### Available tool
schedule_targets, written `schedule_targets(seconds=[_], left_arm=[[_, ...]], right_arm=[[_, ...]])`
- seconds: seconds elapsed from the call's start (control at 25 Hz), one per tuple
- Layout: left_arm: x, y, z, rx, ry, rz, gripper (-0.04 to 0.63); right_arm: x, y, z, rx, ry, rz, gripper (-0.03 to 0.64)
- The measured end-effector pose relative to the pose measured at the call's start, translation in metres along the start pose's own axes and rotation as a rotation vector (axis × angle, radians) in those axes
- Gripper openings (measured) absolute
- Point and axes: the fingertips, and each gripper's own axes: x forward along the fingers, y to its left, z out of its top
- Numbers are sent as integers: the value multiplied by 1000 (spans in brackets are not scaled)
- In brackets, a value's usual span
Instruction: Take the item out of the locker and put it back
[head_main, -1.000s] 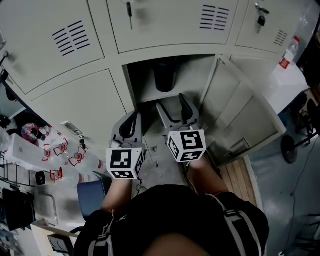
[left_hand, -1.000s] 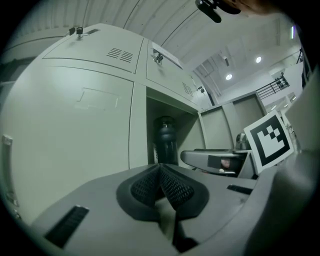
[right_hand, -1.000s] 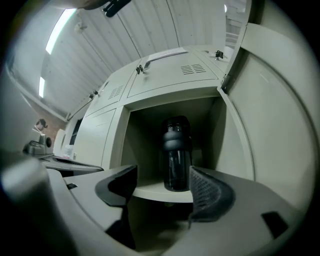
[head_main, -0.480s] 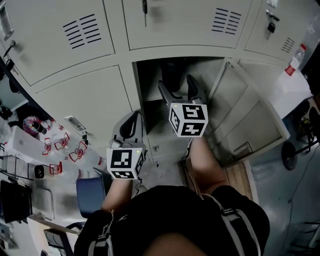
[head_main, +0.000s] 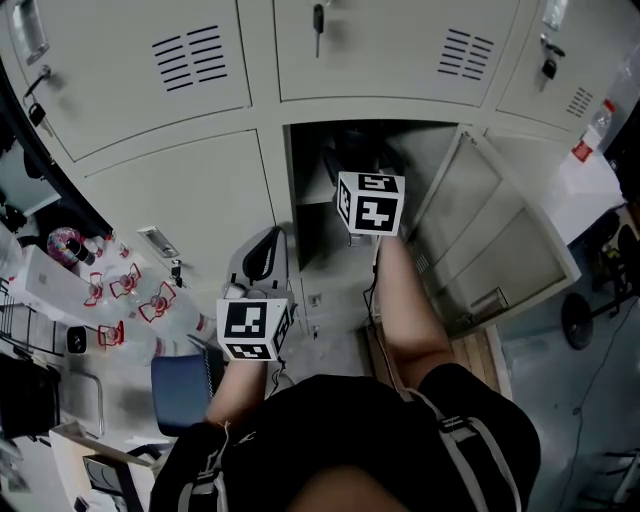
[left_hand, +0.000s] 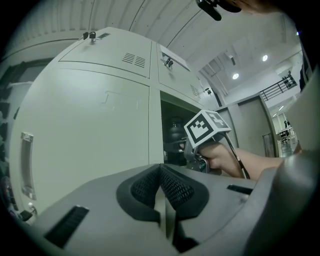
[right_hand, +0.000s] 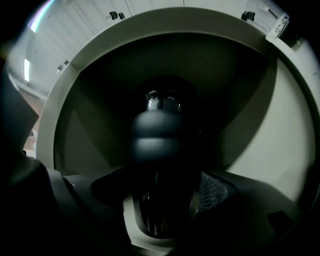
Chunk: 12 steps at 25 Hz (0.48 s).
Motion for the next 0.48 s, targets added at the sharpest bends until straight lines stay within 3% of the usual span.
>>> schedule_targets(seconds=[0.08,0.48], left_arm=[[-1,1,0,-2,0,-1,12],[-3,4,1,-8,-9,-25,11]], right_arm=[[4,-1,-6,4,29,-9,382],[-11,3,-6,27,58,29,391]])
